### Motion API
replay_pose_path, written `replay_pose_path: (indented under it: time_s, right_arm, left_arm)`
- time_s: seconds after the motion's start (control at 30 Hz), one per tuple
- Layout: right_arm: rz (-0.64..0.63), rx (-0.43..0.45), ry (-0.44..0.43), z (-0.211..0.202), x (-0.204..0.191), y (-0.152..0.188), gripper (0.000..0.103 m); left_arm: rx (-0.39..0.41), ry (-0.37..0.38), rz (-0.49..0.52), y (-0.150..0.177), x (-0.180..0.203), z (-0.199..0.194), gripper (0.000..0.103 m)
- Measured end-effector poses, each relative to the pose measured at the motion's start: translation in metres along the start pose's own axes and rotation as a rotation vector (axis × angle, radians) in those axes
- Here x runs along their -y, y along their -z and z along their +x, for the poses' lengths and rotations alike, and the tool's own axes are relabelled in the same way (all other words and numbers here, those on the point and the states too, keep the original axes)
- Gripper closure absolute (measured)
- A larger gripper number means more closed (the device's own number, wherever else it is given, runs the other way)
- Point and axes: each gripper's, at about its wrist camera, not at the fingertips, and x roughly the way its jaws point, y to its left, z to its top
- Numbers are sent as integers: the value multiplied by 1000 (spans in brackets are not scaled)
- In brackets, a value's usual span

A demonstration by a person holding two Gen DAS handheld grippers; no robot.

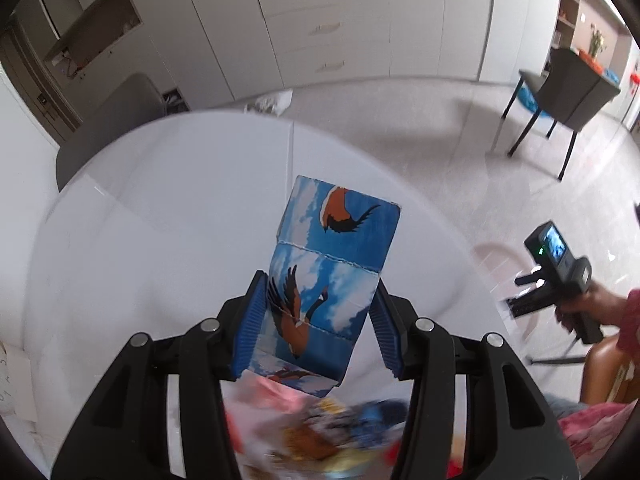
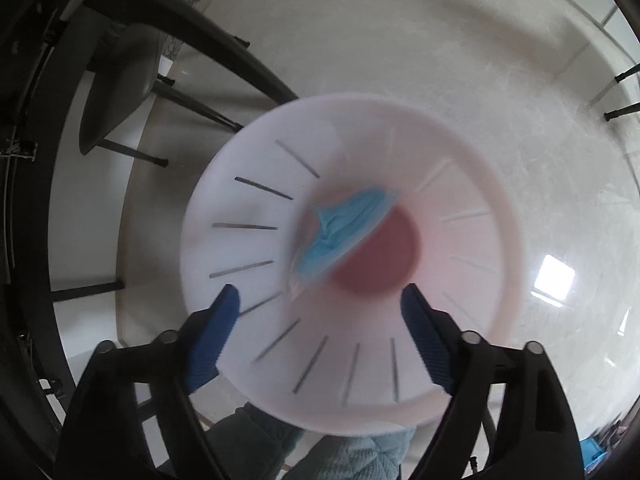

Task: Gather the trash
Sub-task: 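Drop the mask into the wastebasket with the right gripper while the left grasps the tissue box, then release the blue bird-print tissue box into the wastebasket with the left gripper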

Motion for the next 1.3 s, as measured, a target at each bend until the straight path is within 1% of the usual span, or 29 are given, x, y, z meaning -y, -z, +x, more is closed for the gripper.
replay_pose_path:
  time_s: [0.07,0.13,0.17,0.2,0.23,0.3,0.37,0.43,0.5,0.53,0.6,0.63,0.67,0.73,0.83,0.9,0.93,1.0,1.07,1.2,1.27,1.3]
  right_arm:
    - [-16,28,22,-26,7,4,19]
    - [-29,71,30,-58,14,7,17]
    - [-39,98,40,-78,17,9,14]
    - [-46,124,51,-96,21,11,10]
    - [-52,147,61,-111,25,13,8]
    - [-67,193,67,-146,37,17,7]
    - [-80,222,63,-172,53,17,7]
    - [-95,236,64,-185,57,16,7]
    - [-114,251,66,-193,66,10,7]
    - [-122,251,64,-195,73,6,7]
    - [-127,242,62,-193,80,2,7]
    - [-128,234,58,-189,84,-1,7]
    - [-129,219,55,-182,89,-4,7]
    - [-133,198,55,-171,98,-8,7]
    - [-147,168,53,-156,106,-12,7]
    - [-160,154,52,-149,107,-14,7]
    - [-165,149,53,-147,107,-14,7]
    - [-189,142,53,-146,106,-16,7]
    - [-210,144,50,-151,102,-16,7]
    - [-272,173,49,-172,87,-19,7]
    - [-316,196,43,-189,71,-19,7]
    - [-337,206,35,-196,63,-20,7]
  left_arm:
    - [15,13,-14,-11,18,-10,54]
    - [37,16,-5,-21,44,-25,54]
    - [42,21,-3,-25,53,-30,54]
    - [50,34,-9,-30,70,-36,53]
    - [50,50,-21,-32,82,-40,53]
    - [32,90,-60,-34,123,-39,53]
    - [-5,132,-96,-33,158,-28,52]
    - [-59,156,-133,-25,188,-8,52]
    - [-139,190,-169,-14,219,27,52]
    - [-168,192,-179,-6,227,41,52]
    - [-246,194,-194,8,244,84,52]
    - [-287,184,-204,16,252,109,52]
    - [-308,178,-210,20,258,124,52]
    - [-375,161,-215,33,266,165,51]
    - [-452,137,-236,50,269,207,41]
    - [-486,134,-254,61,271,223,31]
    - [-496,136,-257,63,277,230,30]
    - [-506,138,-259,67,280,231,29]
    - [-499,143,-269,64,279,223,27]
    - [-417,147,-316,49,266,172,26]
    - [-341,136,-353,37,257,127,25]
    - [-307,126,-370,30,251,107,20]
